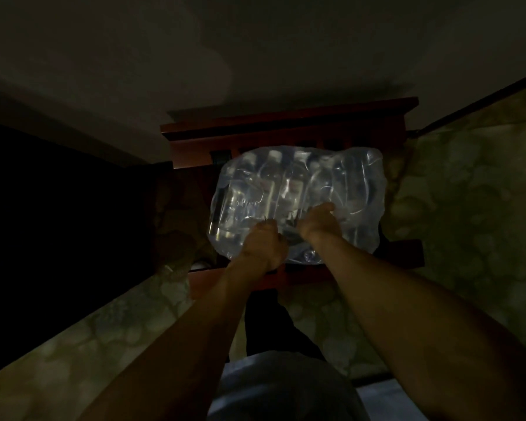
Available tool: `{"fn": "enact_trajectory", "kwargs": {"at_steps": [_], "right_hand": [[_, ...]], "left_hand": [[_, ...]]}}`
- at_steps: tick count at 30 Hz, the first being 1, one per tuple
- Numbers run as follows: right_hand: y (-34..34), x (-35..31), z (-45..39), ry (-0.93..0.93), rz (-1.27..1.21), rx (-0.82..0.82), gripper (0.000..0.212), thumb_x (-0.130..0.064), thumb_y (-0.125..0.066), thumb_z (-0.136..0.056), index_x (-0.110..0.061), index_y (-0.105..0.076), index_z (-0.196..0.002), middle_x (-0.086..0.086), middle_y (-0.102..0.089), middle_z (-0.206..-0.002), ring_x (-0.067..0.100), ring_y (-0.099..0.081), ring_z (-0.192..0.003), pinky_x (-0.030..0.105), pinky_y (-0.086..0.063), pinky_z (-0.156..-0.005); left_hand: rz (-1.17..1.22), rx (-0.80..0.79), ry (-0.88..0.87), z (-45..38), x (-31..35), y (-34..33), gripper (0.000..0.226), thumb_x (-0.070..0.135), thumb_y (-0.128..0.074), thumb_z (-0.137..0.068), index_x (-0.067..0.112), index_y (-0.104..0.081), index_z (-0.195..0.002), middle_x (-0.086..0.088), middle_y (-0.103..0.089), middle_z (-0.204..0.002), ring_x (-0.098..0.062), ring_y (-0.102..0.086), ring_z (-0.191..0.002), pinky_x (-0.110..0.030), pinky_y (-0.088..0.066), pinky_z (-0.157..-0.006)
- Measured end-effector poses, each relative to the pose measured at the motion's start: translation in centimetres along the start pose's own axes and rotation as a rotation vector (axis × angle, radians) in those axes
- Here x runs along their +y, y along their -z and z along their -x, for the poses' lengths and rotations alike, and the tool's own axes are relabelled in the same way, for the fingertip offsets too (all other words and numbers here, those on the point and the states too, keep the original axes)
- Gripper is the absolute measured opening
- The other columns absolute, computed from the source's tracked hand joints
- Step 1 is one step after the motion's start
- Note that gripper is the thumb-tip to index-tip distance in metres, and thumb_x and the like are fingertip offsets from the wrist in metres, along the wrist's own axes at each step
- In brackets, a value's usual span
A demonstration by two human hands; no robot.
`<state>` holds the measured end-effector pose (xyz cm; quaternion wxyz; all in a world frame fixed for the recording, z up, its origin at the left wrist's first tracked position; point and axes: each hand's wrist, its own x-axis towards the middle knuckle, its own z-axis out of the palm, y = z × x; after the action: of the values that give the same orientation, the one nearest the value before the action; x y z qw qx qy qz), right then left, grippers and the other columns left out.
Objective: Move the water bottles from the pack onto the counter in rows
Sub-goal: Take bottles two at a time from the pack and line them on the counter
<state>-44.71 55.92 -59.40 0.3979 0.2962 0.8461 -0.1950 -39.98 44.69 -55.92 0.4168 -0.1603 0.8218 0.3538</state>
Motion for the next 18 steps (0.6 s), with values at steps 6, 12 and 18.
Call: {"fn": "enact_trajectory", "kwargs": {"at_steps": [6, 12, 18], "right_hand": [[1.6, 0.4, 1.8, 0.01, -0.047, 0.039, 0.086, -0.05, -0.07, -0.079, -0.004, -0.033, -0.141, 0.015, -0.057, -0.132, 0.035, -0.059, -0.116, 0.038, -0.048, -0.091], [5.4, -1.5, 3.6, -0.035, -0.406, -0.189, 0.068, -0.045, -0.073, -0.063, -0.011, -0.061, -0.121, 0.007, -0.07, -0.103, 0.024, -0.068, -0.086, 0.028, -0.052, -0.063], [7.3, -1.7, 6.4, -0.051, -0.49, -0.3, 0.033, -0.039, -0.067, -0.079, -0.012, -0.068, -0.099, 0.004, -0.068, -0.083, 0.015, -0.061, -0.067, 0.022, -0.043, -0.056]], "left_hand": [[0.04, -0.024, -0.031, -0.2, -0.5, 0.5, 0.032, 0.011, -0.043, -0.099, -0.004, -0.054, -0.125, -0.025, -0.06, -0.125, -0.037, -0.061, -0.11, -0.037, -0.049, -0.089], [0.024, -0.066, -0.039, 0.6, 0.3, 1.6, 0.043, 0.016, -0.04, -0.101, 0.005, -0.041, -0.142, -0.022, -0.055, -0.135, -0.034, -0.059, -0.115, -0.038, -0.048, -0.094], [0.068, 0.012, -0.077, 0.4, 0.3, 1.6, 0.033, 0.01, -0.04, -0.099, 0.0, -0.057, -0.126, -0.023, -0.061, -0.127, -0.036, -0.06, -0.114, -0.035, -0.046, -0.093]]}}
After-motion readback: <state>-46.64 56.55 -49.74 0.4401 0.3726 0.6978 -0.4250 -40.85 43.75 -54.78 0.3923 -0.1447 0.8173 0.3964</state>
